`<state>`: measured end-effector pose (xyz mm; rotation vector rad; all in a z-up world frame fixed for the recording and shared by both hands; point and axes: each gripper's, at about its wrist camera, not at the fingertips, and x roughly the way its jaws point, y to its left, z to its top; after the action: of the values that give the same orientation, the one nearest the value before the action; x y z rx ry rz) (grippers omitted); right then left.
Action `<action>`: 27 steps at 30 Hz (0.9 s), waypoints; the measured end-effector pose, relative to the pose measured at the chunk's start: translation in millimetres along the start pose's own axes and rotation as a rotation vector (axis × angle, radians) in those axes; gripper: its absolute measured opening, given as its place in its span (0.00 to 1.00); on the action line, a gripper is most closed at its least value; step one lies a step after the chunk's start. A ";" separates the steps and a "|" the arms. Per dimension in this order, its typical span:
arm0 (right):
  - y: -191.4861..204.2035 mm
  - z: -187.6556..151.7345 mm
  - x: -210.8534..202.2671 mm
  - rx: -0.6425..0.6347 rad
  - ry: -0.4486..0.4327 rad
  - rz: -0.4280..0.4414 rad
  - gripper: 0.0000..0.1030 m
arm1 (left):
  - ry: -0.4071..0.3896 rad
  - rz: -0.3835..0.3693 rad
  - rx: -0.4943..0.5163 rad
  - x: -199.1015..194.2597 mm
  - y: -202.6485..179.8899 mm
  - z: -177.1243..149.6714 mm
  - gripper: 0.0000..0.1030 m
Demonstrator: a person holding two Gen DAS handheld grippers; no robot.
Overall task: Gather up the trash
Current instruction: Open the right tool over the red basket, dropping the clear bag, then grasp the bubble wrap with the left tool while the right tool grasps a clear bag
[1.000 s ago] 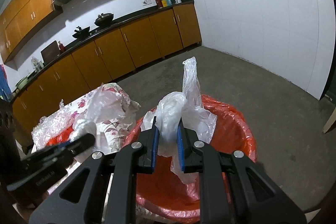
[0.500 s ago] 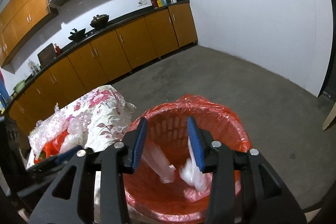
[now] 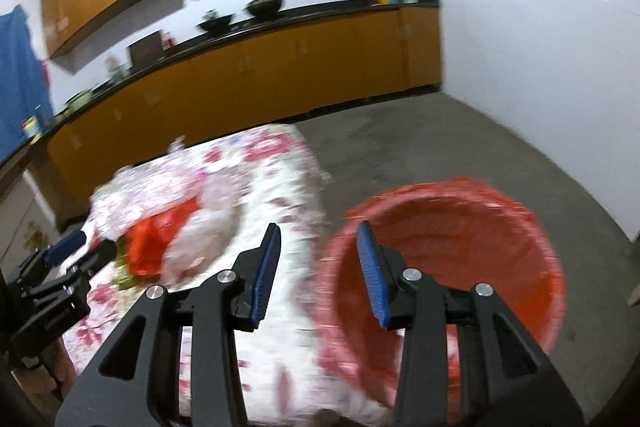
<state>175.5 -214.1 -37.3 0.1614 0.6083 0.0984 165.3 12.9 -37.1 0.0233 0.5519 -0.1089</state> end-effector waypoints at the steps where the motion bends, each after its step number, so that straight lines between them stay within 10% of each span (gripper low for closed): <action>1: 8.7 -0.7 6.0 -0.008 0.012 0.017 0.40 | -0.003 0.013 -0.008 -1.6 7.6 -0.3 0.71; 21: 100.8 3.3 147.9 0.003 0.230 0.081 0.40 | 0.014 0.115 -0.172 -17.5 97.3 -19.2 0.71; 27: 95.1 -16.4 152.6 -0.056 0.274 0.067 0.13 | 0.033 0.082 -0.194 -7.8 93.4 -18.9 0.71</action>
<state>286.4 -97.4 -118.9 0.1144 0.8730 0.2047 159.1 107.4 -49.7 -0.1415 0.5919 0.0249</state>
